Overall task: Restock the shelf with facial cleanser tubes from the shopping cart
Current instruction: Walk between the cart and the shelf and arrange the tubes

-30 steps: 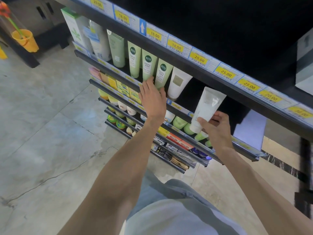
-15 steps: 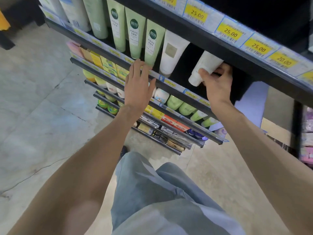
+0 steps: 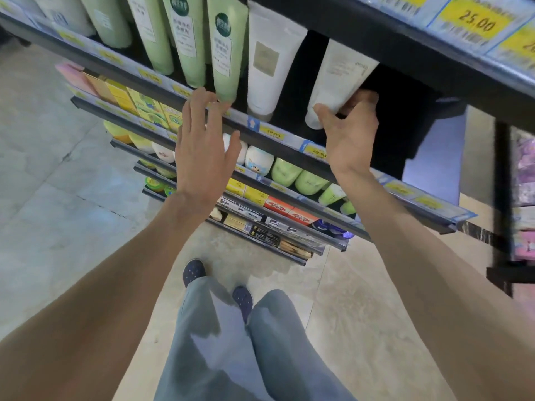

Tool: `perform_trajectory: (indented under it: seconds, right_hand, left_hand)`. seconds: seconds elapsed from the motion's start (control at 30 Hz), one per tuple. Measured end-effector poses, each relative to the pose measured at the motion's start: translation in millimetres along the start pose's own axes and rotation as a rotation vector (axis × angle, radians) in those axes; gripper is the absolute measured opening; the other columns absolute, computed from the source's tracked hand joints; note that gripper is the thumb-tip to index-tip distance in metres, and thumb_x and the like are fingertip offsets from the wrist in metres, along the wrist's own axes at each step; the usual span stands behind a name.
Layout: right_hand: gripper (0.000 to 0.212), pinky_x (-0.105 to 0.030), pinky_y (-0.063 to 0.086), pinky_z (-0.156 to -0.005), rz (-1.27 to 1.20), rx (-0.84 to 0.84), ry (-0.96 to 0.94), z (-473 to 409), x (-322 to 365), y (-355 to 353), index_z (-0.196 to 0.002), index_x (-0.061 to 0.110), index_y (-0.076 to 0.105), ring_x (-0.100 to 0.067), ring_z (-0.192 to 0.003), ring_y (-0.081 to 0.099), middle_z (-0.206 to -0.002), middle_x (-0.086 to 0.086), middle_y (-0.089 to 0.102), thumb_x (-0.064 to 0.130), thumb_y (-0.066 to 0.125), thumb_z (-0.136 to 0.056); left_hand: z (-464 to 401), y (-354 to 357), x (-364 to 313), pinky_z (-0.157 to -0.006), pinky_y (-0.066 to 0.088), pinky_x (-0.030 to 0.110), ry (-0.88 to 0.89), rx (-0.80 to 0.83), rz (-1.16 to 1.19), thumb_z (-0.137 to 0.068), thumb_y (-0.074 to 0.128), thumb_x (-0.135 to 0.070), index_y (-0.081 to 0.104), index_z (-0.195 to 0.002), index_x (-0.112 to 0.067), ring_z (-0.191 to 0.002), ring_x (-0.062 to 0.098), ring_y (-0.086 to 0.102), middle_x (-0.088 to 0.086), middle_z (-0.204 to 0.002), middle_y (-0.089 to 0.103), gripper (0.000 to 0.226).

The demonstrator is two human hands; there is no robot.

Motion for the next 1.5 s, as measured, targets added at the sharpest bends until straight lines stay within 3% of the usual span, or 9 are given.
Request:
perform_trajectory:
  seconds: [0.17,0.3,0.5,0.83,1.0,1.17,1.3,1.5]
  right_hand:
    - [0.053,-0.037,0.051,-0.096,0.034,-0.053,-0.047,-32,2,12,-0.114,0.005,0.052,-0.021,-0.107,0.059,-0.116,-0.008,0.058,0.034,0.079,-0.08]
    - [0.06,-0.028,0.045,-0.099,0.045,-0.092,-0.044,-52,7,23,-0.125,0.001,0.052,-0.021,-0.115,0.056,-0.123,-0.009,0.057,0.032,0.081,-0.082]
    - [0.066,-0.038,0.044,-0.105,0.101,-0.094,-0.027,-78,9,41,-0.132,-0.001,0.051,-0.027,-0.126,0.054,-0.133,-0.014,0.055,0.035,0.079,-0.084]
    - [0.063,-0.039,0.048,-0.103,0.09,-0.088,0.033,-80,-1,45,-0.129,0.001,0.056,-0.026,-0.121,0.058,-0.128,-0.012,0.06,0.038,0.078,-0.083]
    - [0.054,-0.041,0.048,-0.102,0.065,0.041,0.094,-63,-14,48,-0.122,0.006,0.056,-0.025,-0.115,0.058,-0.123,-0.009,0.059,0.036,0.078,-0.082]
    - [0.074,-0.031,0.043,-0.109,0.069,0.233,0.093,-24,-7,30,-0.147,0.012,0.042,-0.018,-0.131,0.051,-0.144,-0.008,0.049,0.038,0.077,-0.088]
    - [0.084,-0.038,0.04,-0.116,0.139,0.344,0.073,10,6,-2,-0.155,0.015,0.032,-0.021,-0.14,0.045,-0.153,-0.007,0.045,0.045,0.075,-0.089]
    - [0.088,-0.041,0.032,-0.12,0.353,0.391,-0.011,83,25,-63,-0.161,0.021,0.022,-0.024,-0.149,0.031,-0.162,-0.006,0.031,0.048,0.071,-0.092]
  left_hand:
    - [3,0,-1,-0.108,0.045,0.045,0.033,-0.04,0.003,-0.1,0.055,-0.022,0.05,-0.136,-0.008,-0.142,0.033,0.038,0.016,-0.146,0.044,0.038]
    - [3,-2,-3,-0.104,0.047,0.044,0.047,-0.028,0.009,-0.1,0.053,-0.022,0.049,-0.137,-0.007,-0.14,0.032,0.038,0.017,-0.146,0.043,0.039]
    - [4,-1,-1,-0.101,0.051,0.047,0.023,-0.003,0.009,-0.1,0.053,-0.022,0.048,-0.137,-0.008,-0.142,0.03,0.035,0.016,-0.147,0.042,0.04]
    - [4,0,-1,-0.091,0.057,0.045,0.007,0.053,-0.011,-0.1,0.055,-0.023,0.046,-0.139,-0.01,-0.144,0.028,0.032,0.013,-0.15,0.038,0.043]
    - [4,-2,-4,-0.083,0.06,0.043,-0.012,0.119,-0.05,-0.098,0.058,-0.024,0.043,-0.141,-0.012,-0.148,0.028,0.029,0.012,-0.154,0.034,0.047]
    - [6,-5,-10,-0.1,0.053,0.052,-0.028,0.224,-0.112,-0.101,0.054,-0.032,0.035,-0.149,-0.012,-0.152,0.03,0.023,0.012,-0.16,0.028,0.056]
    - [14,-15,-22,-0.113,0.041,0.055,-0.014,0.291,-0.119,-0.102,0.051,-0.038,0.031,-0.155,-0.013,-0.152,0.032,0.024,0.013,-0.162,0.027,0.062]
    - [44,-41,-66,-0.121,0.029,0.052,0.11,0.362,-0.16,-0.103,0.048,-0.042,0.029,-0.158,-0.016,-0.154,0.03,0.022,0.012,-0.165,0.026,0.063]
Point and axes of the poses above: each hand's wrist, its own z-axis away from the middle knuckle, its own y-axis out of the palm, x = y × z, the point moved 10 cm from there along -z, towards the middle knuckle
